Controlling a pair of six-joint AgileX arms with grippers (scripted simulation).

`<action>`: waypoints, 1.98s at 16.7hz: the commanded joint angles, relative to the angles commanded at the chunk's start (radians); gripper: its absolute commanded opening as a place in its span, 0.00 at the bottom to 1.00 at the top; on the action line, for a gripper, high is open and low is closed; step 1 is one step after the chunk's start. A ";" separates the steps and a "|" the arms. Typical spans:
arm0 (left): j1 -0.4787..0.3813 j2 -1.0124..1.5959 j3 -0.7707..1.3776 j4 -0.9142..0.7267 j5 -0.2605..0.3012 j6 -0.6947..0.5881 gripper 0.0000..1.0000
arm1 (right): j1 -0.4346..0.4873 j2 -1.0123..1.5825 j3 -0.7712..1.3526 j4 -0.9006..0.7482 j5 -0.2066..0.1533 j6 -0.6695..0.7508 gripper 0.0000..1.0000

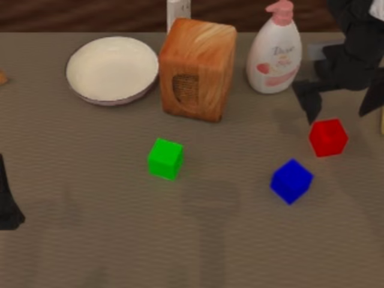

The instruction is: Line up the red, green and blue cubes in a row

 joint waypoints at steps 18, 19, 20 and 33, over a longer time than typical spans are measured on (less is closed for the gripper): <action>0.000 0.000 0.000 0.000 0.000 0.000 1.00 | 0.006 0.107 -0.175 0.283 0.001 0.003 0.62; 0.000 0.000 0.000 0.000 0.000 0.000 1.00 | 0.006 0.107 -0.175 0.283 0.001 0.003 0.55; 0.000 0.000 0.000 0.000 0.000 0.000 1.00 | 0.006 0.107 -0.175 0.283 0.001 0.003 0.47; 0.000 0.000 0.000 0.000 0.000 0.000 1.00 | 0.006 0.107 -0.175 0.283 0.001 0.003 0.00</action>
